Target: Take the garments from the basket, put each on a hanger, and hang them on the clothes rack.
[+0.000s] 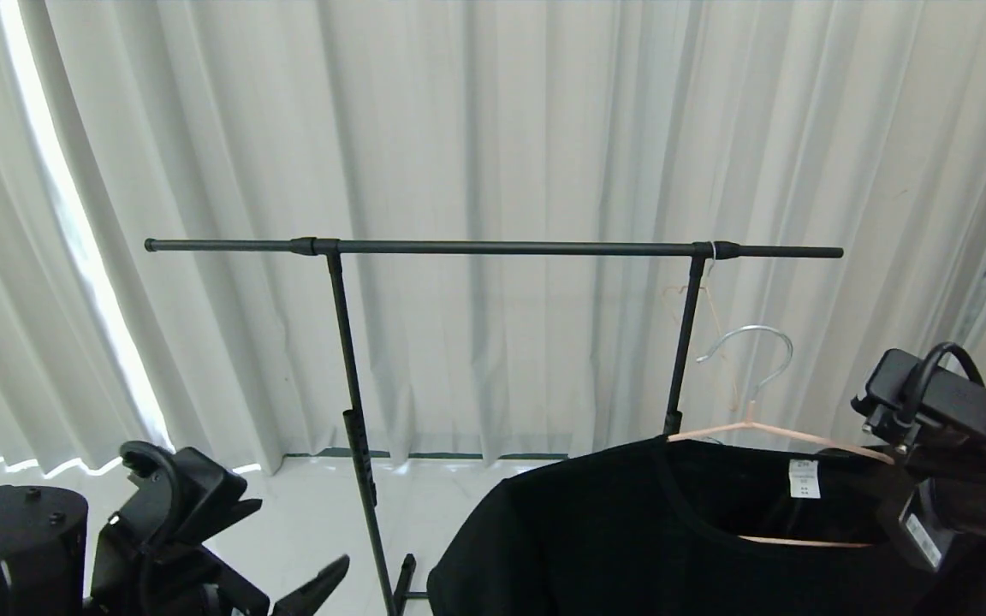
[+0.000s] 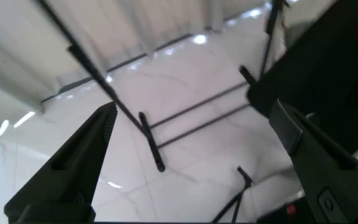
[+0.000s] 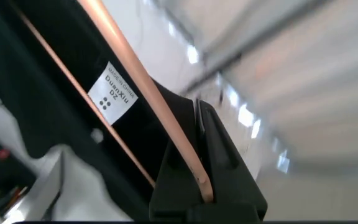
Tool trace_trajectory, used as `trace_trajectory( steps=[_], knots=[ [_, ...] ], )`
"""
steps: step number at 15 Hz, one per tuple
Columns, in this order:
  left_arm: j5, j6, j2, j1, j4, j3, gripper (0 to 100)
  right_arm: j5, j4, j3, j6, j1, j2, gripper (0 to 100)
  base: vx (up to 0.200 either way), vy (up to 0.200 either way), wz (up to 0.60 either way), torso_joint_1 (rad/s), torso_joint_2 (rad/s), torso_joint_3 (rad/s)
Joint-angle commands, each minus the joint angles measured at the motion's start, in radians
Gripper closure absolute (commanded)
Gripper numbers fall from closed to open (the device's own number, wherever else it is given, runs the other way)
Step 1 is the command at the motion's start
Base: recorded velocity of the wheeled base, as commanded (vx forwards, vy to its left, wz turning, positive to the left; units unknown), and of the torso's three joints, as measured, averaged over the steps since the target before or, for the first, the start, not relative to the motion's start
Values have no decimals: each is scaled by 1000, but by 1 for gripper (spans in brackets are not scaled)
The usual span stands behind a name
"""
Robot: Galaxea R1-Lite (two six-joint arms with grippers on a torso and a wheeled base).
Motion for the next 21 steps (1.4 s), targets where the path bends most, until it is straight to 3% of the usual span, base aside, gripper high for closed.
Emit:
trace_trajectory(
  steps=[1,2,4,5,7,8,9,12,14,21],
  knots=[
    [125,-55,-20,-1,0,-36,0,-77,88,-15,71,1,-15,100,0,0,0,0,0,0],
    [203,-72,-16,-1,0,-45,0,-117,161,-35,131,1,-8,100,0,0,0,0,0,0],
    [280,-72,-11,1,0,-47,0,-152,292,-107,287,2,51,100,0,0,0,0,0,0],
    [291,-70,-10,-1,0,-47,0,-166,296,-128,356,5,89,100,0,0,0,0,0,0],
    [322,-67,9,-1,0,-50,0,-275,277,-217,546,24,218,100,0,0,0,0,0,0],
    [322,-67,9,-1,0,-50,0,-275,277,-217,546,24,218,100,0,0,0,0,0,0],
    [349,-65,33,-1,0,-71,0,-332,263,-312,669,50,310,100,0,0,0,0,0,0],
    [349,-30,49,-8,0,-110,0,-455,272,-397,714,54,407,100,0,0,0,0,0,0],
    [349,-32,50,-40,0,-117,0,-478,272,-447,747,57,439,100,0,0,0,0,0,0],
    [348,-36,52,-125,0,-114,0,-518,272,-507,784,57,466,100,200,0,0,-2,2,0]
  ],
)
